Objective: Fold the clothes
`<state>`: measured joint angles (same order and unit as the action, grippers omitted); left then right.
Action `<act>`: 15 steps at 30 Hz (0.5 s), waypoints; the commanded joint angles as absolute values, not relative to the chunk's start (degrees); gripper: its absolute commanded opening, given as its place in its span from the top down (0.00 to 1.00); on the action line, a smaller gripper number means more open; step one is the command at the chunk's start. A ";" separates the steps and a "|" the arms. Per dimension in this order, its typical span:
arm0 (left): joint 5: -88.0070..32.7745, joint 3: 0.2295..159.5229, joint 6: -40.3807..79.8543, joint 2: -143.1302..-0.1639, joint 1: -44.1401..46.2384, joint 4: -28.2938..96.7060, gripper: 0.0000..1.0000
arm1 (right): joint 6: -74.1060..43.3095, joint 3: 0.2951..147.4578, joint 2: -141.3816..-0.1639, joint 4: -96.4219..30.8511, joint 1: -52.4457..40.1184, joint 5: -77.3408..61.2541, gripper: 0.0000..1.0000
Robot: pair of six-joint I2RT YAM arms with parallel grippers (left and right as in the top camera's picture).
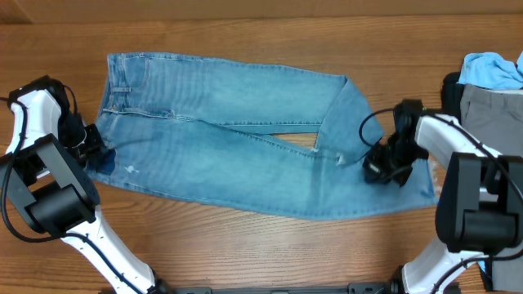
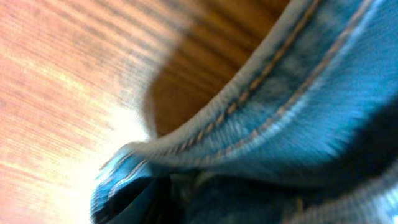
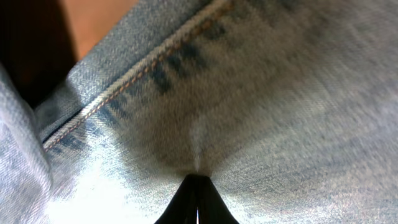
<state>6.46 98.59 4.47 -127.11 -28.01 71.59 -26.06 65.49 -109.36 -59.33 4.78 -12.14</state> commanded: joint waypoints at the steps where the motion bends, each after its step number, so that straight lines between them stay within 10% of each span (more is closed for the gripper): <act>1: 11.20 98.28 8.56 -127.22 -28.45 73.32 0.72 | -25.08 70.28 -111.68 -59.83 5.30 -0.36 0.96; 15: 12.67 98.28 11.07 -127.22 -34.24 74.39 0.71 | -25.08 71.35 -111.68 -61.84 11.03 -0.03 0.96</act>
<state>9.87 98.59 10.39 -127.11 -32.51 75.16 -25.41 70.08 -111.22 -61.98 10.39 -1.02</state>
